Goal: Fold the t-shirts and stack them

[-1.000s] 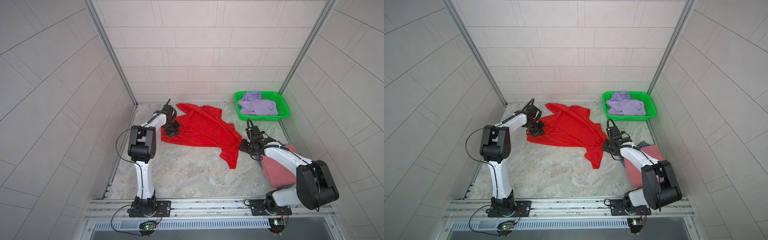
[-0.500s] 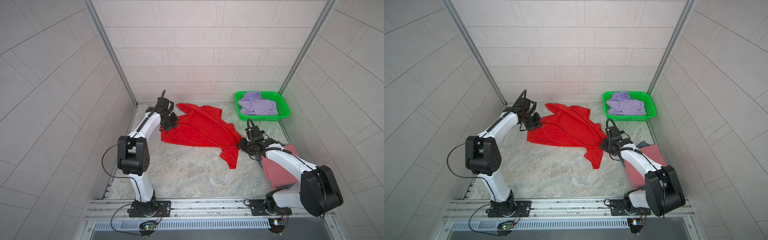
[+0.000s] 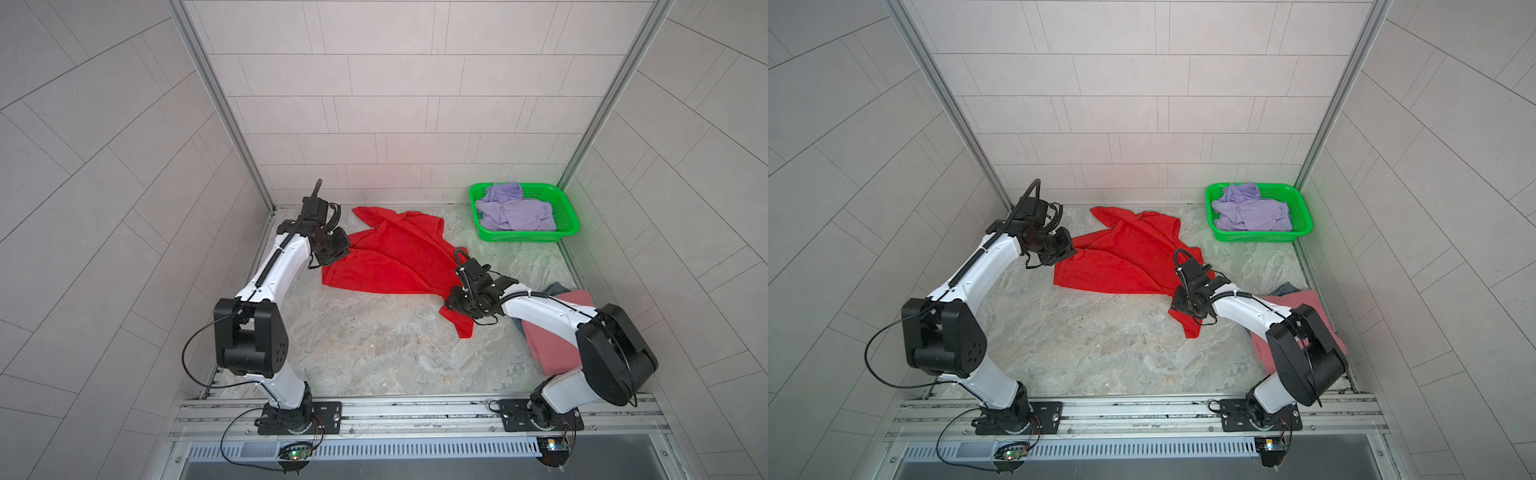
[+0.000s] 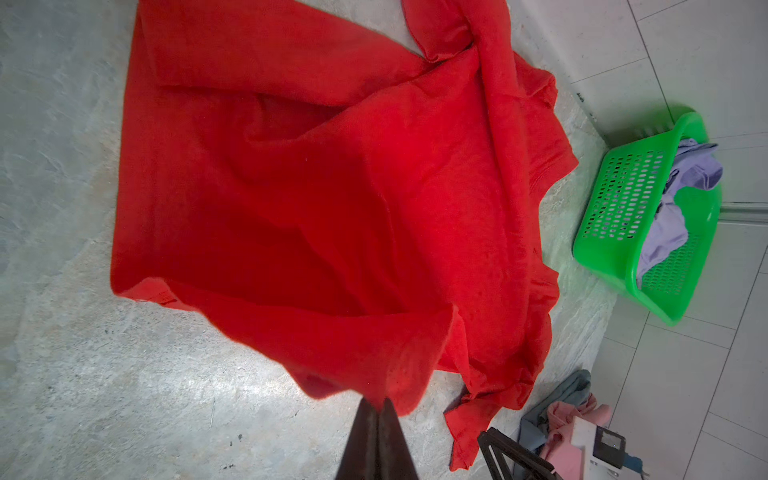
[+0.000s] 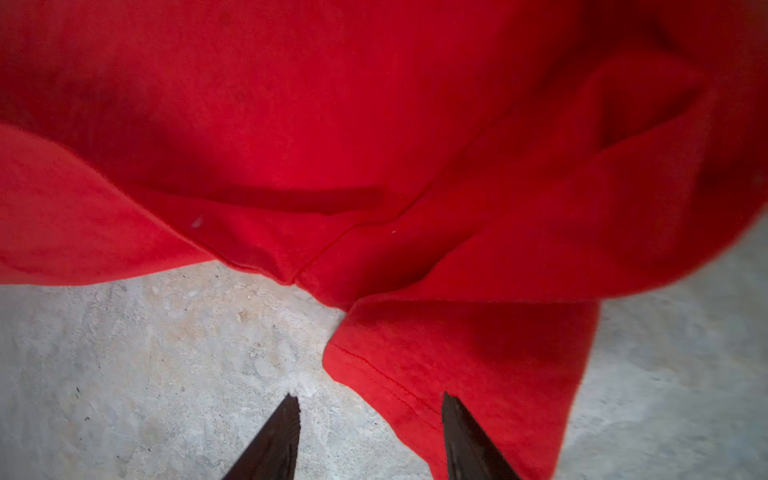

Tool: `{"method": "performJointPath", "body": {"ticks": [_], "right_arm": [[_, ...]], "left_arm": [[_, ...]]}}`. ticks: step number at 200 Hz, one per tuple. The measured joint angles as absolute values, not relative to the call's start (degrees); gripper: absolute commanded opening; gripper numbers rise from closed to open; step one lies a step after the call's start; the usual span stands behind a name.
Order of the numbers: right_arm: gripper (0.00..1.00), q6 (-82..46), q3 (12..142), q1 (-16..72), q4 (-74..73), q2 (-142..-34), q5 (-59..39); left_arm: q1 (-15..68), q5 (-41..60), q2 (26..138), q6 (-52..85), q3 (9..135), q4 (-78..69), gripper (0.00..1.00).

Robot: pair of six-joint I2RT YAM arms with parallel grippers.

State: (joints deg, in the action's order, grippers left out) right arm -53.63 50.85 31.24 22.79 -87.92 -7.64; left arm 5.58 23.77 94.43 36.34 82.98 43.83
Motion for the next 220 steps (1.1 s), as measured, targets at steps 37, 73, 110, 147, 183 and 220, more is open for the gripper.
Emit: {"method": "performJointPath", "body": {"ticks": [37,73,110,147,183,220], "right_arm": [[0.55,-53.0,54.8,34.9,24.5,-94.2,-3.8],[0.51,-52.6,57.1,37.6,25.7,-98.5,-0.2],[0.34,-52.3,62.1,39.4,29.4,-103.1,4.8],[0.13,-52.7,62.9,40.0,28.0,-104.0,5.6],[0.10,-51.1,61.1,40.1,27.5,-102.1,4.8],[0.08,-47.7,55.9,39.3,27.8,-90.3,1.8]], "left_arm": [[5.6,23.8,94.4,35.7,83.0,43.8,0.00],[5.6,24.1,94.4,35.4,83.0,43.8,0.00],[5.6,24.1,94.4,35.0,83.0,43.8,0.00],[5.4,24.2,94.4,34.9,83.0,43.9,0.00],[4.8,24.2,94.4,34.2,82.9,44.1,0.00],[4.2,24.5,94.4,33.5,82.5,44.0,0.00]]}}
